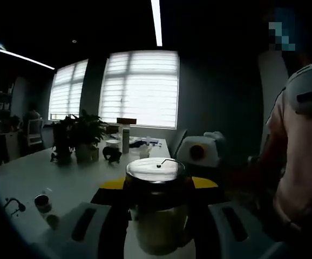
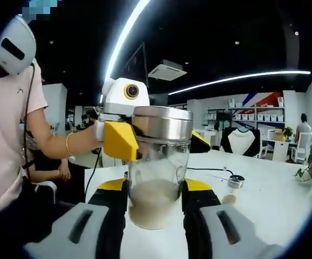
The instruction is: Rotate the seasoning bottle until the label or dispensing opening points toward the visible target arrow and the bottle remains upright within the marked orientation range
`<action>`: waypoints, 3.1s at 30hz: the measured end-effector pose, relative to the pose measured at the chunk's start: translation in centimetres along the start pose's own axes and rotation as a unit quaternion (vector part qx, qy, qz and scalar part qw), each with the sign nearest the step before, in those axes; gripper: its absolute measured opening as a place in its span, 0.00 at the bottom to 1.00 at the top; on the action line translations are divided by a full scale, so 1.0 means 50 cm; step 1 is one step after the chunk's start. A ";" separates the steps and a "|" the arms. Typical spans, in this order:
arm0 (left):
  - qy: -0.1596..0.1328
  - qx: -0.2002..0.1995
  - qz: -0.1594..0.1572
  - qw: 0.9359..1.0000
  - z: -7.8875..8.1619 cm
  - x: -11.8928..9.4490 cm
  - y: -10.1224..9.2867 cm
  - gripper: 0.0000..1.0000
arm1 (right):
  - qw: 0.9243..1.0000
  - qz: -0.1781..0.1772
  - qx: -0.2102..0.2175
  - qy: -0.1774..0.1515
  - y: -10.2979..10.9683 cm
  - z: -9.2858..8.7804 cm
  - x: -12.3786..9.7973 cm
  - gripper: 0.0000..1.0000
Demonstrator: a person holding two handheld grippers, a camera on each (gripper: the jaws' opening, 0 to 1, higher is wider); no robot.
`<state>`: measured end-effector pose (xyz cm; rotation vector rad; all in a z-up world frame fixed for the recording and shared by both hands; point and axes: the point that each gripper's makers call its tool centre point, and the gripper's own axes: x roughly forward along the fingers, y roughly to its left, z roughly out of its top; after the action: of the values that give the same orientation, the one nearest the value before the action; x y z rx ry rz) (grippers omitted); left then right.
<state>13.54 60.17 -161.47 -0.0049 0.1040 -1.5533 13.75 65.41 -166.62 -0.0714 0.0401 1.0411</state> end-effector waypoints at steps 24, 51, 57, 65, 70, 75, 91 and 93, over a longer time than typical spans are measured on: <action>-0.006 0.035 0.117 0.992 0.022 -0.008 0.039 0.43 | 0.987 -0.151 0.037 0.039 -0.046 0.008 0.007 0.36; -0.019 0.039 0.339 0.940 0.011 -0.029 0.080 0.51 | 0.948 -0.311 0.057 0.029 -0.056 -0.006 0.022 0.36; -0.038 0.007 0.360 0.932 0.007 -0.036 0.083 0.50 | 0.944 -0.322 0.063 0.022 -0.058 -0.006 0.017 0.36; -0.046 0.004 0.403 0.914 -0.001 -0.054 0.088 0.49 | 0.943 -0.326 0.061 0.016 -0.047 -0.010 0.026 0.36; -0.051 0.034 0.441 0.895 0.008 -0.060 0.087 0.50 | 0.944 -0.322 0.067 0.003 -0.044 -0.004 0.034 0.36; -0.048 0.036 0.451 0.890 0.007 -0.060 0.085 0.52 | 0.943 -0.327 0.061 0.003 -0.043 -0.003 0.031 0.36; -0.041 0.029 0.481 0.875 0.001 -0.060 0.072 0.65 | 0.944 -0.326 0.056 -0.018 -0.029 0.007 0.033 0.35; -0.035 0.034 0.484 0.874 0.000 -0.061 0.072 0.65 | 0.944 -0.325 0.056 -0.022 -0.028 0.008 0.032 0.35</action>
<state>17.11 63.26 -161.51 0.0417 -0.0128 -0.5448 15.76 66.11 -166.28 0.0425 0.0324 0.3758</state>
